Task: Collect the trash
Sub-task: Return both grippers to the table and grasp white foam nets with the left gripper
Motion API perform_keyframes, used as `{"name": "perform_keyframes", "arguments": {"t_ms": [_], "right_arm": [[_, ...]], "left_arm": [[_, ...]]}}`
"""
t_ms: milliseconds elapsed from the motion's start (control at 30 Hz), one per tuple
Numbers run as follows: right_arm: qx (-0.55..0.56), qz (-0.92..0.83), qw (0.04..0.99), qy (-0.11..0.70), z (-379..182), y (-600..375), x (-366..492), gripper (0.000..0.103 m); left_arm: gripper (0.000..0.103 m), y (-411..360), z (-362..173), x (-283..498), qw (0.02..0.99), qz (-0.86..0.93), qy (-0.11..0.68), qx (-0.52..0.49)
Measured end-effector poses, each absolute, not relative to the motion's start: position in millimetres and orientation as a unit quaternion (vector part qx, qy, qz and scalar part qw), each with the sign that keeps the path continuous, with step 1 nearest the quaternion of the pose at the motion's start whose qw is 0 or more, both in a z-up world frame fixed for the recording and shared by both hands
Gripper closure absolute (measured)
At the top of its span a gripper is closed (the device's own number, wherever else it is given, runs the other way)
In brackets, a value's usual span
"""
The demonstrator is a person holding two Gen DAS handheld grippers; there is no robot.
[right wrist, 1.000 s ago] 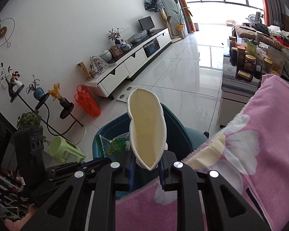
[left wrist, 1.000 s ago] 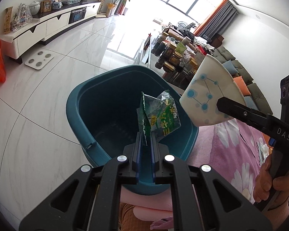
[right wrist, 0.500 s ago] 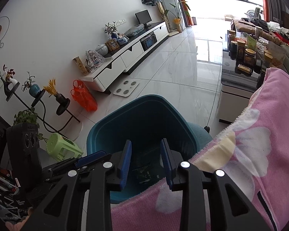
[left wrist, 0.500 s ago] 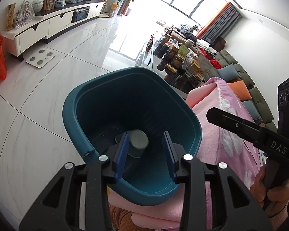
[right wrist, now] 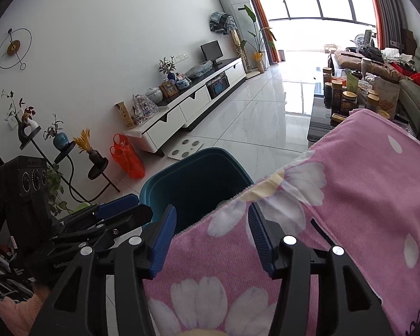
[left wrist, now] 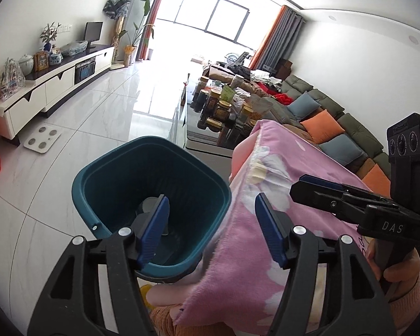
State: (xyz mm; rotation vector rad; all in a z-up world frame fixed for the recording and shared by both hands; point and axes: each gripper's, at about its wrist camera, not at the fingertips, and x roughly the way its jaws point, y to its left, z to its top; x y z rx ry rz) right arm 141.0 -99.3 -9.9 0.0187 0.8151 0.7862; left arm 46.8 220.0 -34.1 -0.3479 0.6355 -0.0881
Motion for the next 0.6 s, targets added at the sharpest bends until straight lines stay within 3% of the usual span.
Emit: {"name": "perform_keyframes", "arguments": {"t_ms": [600], "right_arm": [[0.063, 0.222, 0.918, 0.323, 5, -287, 52, 0.049]], "left_arm": [[0.035, 26, -30, 39, 0.892, -0.289, 0.336, -0.094]]}}
